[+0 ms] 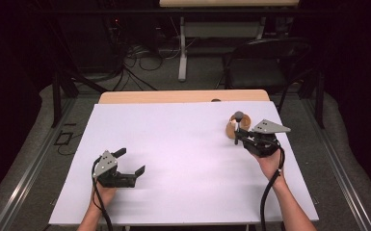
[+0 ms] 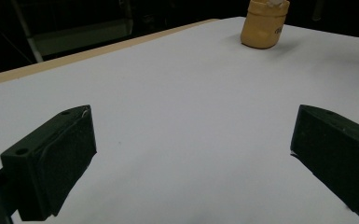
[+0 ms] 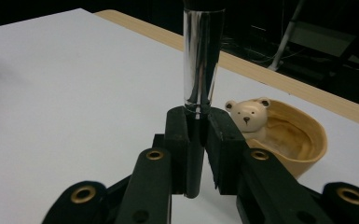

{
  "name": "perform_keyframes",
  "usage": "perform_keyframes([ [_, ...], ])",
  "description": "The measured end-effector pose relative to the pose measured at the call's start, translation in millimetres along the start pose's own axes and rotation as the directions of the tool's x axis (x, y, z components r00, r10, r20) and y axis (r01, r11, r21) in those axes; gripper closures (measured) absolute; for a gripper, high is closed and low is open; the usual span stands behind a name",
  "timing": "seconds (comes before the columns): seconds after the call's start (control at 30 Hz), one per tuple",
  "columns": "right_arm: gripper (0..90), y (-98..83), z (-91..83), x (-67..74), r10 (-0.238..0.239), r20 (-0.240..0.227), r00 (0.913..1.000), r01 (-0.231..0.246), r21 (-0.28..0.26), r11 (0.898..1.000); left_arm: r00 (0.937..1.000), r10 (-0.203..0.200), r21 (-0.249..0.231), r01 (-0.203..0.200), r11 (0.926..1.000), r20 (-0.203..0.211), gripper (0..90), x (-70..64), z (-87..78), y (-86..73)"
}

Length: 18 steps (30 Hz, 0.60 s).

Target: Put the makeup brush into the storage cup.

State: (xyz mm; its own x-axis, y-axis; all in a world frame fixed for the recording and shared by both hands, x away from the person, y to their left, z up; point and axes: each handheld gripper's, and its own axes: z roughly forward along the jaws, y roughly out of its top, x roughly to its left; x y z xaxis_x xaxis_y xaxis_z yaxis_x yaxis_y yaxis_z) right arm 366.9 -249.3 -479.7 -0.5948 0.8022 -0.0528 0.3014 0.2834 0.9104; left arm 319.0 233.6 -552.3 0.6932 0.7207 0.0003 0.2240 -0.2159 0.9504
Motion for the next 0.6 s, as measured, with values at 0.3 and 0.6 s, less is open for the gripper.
perform_keyframes([
  [0.3, 79.0, -0.9, -5.8, -9.3, 0.021, 0.022, 0.9995, -0.021, -0.001, 1.0, 1.0, -0.001, 0.006, 0.001, 1.0, 0.002, 0.2, 1.7, -0.4, -0.7],
  [0.6, 79.0, -2.3, -9.6, -17.1, 0.032, 0.044, 0.9985, -0.032, 0.004, 0.999, 1.0, -0.003, 0.004, 0.003, 1.0, 0.001, 0.2, 2.7, -1.0, -1.2],
])
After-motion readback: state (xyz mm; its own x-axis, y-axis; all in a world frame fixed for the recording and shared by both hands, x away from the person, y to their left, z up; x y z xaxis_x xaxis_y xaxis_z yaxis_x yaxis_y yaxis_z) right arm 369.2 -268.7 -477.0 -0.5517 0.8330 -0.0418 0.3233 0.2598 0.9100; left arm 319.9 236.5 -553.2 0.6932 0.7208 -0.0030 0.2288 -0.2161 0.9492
